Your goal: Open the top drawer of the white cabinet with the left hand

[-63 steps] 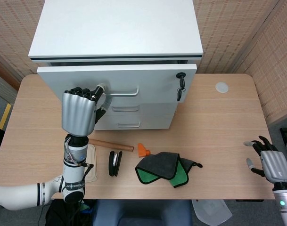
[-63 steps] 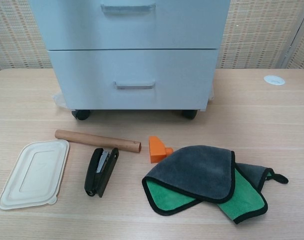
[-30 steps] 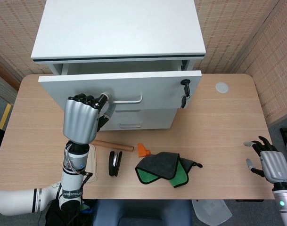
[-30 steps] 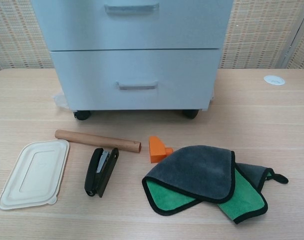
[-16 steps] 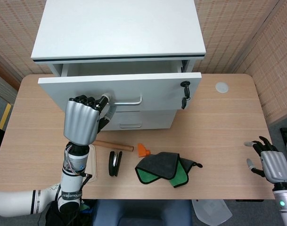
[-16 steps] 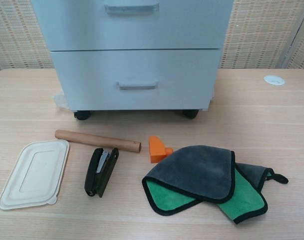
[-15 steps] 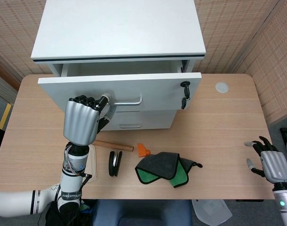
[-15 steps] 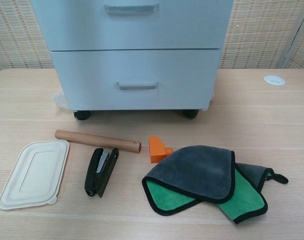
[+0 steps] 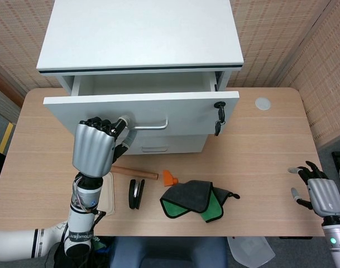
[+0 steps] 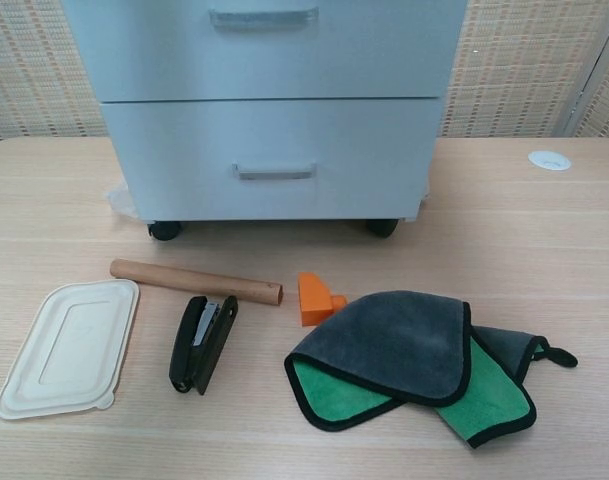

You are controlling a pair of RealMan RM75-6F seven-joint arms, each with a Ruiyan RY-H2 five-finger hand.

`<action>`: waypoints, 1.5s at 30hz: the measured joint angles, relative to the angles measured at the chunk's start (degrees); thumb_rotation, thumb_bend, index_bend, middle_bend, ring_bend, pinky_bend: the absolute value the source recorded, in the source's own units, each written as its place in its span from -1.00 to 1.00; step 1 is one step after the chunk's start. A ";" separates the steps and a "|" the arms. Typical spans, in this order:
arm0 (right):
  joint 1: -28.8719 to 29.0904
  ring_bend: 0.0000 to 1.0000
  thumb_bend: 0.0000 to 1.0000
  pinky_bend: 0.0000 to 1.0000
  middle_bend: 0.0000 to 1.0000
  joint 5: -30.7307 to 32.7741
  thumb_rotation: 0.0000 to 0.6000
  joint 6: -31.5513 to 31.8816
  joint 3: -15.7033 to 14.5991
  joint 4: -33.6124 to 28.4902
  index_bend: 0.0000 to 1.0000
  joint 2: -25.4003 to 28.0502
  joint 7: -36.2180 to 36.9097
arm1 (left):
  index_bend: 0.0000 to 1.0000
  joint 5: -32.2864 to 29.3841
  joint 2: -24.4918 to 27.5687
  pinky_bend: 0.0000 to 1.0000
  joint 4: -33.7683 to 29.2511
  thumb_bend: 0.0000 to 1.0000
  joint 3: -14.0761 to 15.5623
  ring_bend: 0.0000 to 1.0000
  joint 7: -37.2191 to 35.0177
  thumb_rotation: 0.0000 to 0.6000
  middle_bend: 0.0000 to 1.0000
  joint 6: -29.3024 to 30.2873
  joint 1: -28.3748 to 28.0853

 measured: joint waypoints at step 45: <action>0.64 -0.66 -0.32 -0.51 -0.46 0.25 1.00 -0.75 0.10 -0.62 -0.45 -0.13 -0.98 | 0.20 8.36 2.36 1.00 -7.35 -0.35 3.58 1.00 -2.93 1.00 1.00 0.95 6.52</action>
